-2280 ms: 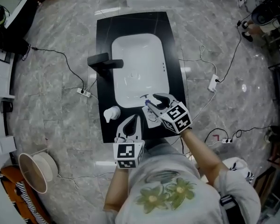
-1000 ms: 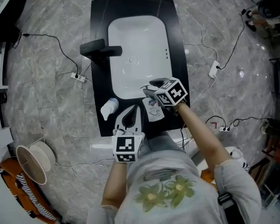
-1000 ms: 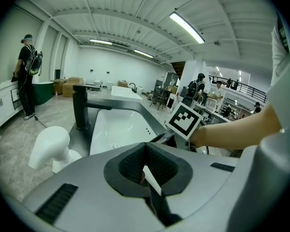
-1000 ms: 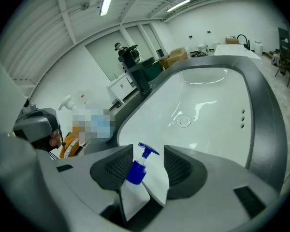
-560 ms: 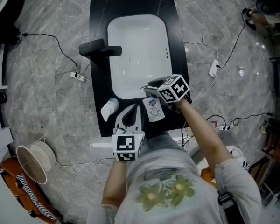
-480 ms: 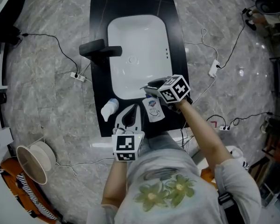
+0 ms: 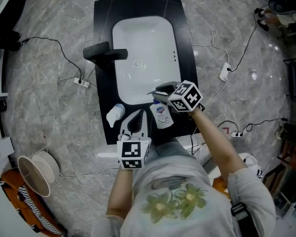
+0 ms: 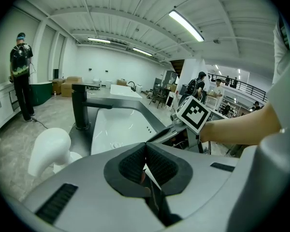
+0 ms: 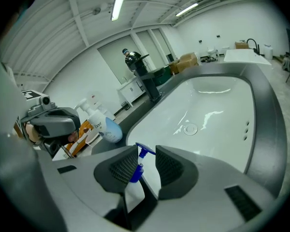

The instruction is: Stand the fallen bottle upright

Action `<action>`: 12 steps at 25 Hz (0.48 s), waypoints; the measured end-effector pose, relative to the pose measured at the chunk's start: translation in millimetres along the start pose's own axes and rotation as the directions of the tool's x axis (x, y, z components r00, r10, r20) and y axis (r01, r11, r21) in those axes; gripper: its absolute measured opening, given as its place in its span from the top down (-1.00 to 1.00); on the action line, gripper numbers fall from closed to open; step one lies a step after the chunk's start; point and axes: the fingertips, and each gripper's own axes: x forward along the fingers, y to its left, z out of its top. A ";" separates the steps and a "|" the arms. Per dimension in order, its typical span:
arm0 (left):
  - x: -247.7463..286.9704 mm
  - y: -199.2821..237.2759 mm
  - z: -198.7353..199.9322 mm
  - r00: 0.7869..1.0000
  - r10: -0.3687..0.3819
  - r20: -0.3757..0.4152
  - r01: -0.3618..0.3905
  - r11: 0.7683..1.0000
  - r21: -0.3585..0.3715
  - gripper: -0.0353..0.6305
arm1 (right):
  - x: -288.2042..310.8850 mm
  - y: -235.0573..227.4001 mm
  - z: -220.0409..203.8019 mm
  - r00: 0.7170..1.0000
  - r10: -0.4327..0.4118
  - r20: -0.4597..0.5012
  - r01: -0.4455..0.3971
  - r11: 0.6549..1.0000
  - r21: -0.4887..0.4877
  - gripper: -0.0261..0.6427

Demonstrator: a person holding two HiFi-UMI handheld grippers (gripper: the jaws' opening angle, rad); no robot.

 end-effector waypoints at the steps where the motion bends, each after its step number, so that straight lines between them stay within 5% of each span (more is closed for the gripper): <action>1: -1.2 -0.6 -0.2 1.000 0.000 0.000 0.000 1.000 0.002 0.87 | -2.9 2.6 1.5 1.000 -0.001 0.010 0.001 1.000 -0.018 0.53; 12: -21.4 -12.7 -1.9 1.000 -0.004 0.011 0.004 0.999 0.033 0.87 | -47.6 31.4 18.9 0.981 -0.071 0.180 0.107 0.973 -0.203 0.54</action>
